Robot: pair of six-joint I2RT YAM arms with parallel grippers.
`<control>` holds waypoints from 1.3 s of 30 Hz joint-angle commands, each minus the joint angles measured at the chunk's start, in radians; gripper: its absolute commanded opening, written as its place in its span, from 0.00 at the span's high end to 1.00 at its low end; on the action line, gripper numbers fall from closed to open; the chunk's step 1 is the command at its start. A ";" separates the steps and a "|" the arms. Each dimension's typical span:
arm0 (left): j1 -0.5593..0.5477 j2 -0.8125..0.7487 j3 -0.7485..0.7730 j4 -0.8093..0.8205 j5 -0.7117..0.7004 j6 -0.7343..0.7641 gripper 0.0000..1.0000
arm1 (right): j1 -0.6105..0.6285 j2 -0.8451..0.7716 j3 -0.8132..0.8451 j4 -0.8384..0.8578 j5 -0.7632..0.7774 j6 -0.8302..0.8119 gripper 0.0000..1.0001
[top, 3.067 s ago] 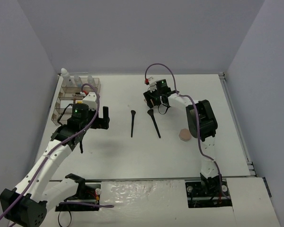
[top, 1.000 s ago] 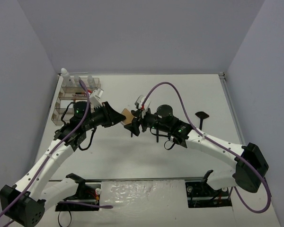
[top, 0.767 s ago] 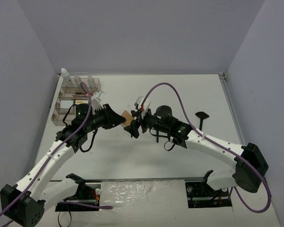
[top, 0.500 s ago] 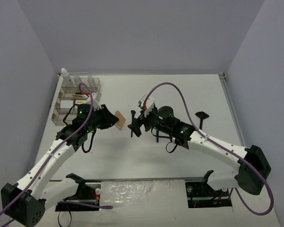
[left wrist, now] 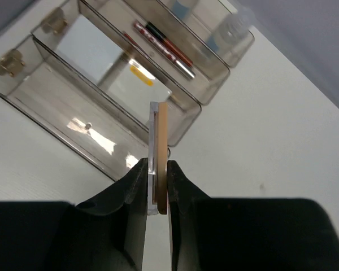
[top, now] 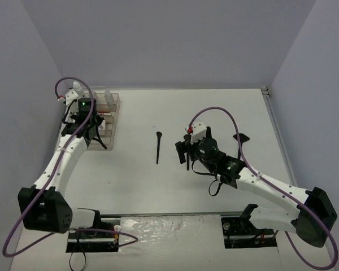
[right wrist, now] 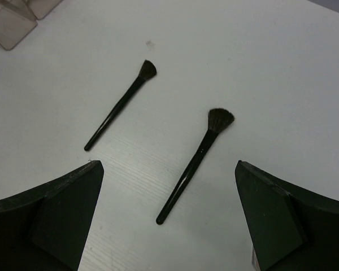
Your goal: Organize the makeup
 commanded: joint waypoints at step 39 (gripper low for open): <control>0.192 0.749 0.680 -0.348 -0.358 -0.238 0.16 | -0.023 -0.009 -0.044 0.101 0.068 0.043 0.00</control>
